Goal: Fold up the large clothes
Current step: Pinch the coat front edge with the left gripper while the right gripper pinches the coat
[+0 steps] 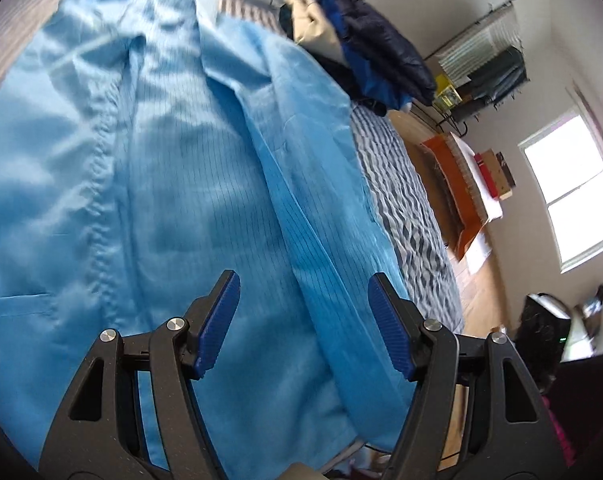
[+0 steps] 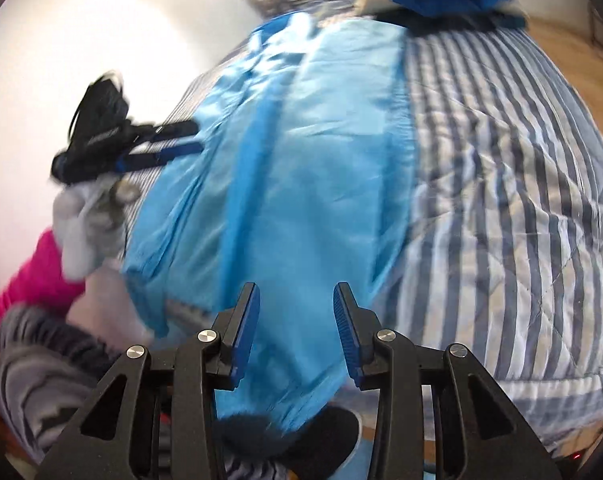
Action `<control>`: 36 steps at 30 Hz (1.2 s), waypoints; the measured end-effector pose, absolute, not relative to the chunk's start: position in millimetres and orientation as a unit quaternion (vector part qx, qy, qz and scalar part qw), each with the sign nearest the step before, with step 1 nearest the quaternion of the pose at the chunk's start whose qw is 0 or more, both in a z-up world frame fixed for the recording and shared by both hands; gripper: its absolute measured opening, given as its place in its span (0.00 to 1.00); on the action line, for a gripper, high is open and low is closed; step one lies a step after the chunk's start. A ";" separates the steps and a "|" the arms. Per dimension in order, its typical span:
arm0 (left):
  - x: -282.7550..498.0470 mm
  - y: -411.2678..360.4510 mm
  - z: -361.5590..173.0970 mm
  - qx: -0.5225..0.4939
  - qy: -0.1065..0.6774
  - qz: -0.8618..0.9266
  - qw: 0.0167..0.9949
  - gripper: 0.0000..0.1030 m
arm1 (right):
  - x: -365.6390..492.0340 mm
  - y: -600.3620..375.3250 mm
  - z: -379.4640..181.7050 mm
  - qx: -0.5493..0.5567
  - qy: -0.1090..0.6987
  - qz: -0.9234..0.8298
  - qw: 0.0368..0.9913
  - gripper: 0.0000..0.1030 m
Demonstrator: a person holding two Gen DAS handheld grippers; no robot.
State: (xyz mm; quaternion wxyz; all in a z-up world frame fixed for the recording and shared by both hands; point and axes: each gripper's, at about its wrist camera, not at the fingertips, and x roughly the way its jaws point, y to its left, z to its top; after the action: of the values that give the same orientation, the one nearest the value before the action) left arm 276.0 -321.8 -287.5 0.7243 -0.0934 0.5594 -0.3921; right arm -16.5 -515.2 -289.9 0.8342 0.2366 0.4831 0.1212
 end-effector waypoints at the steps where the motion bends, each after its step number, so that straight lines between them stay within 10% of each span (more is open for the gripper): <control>1: 279.2 -325.7 -291.5 -0.095 0.563 -0.392 0.721 0.66 | -12.7 -521.1 -295.3 0.251 0.483 0.121 0.830 0.36; 11: 301.3 -349.7 -318.7 -0.115 0.576 -0.378 0.715 0.65 | 11.4 -540.8 -344.3 0.370 0.466 0.124 0.794 0.35; 15: 302.1 -359.6 -334.7 -0.086 0.595 -0.370 0.709 0.00 | 11.1 -533.2 -338.0 0.358 0.466 0.127 0.799 0.03; 36: 255.8 -332.8 -327.4 0.000 0.555 -0.382 0.739 0.00 | -11.7 -551.6 -329.4 0.345 0.454 0.061 0.819 0.01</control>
State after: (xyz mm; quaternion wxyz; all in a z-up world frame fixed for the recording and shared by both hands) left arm 255.8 -332.8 -327.4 0.7395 0.0005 0.5546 -0.3815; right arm -11.7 -551.6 -329.4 0.8194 0.3452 0.4536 0.0608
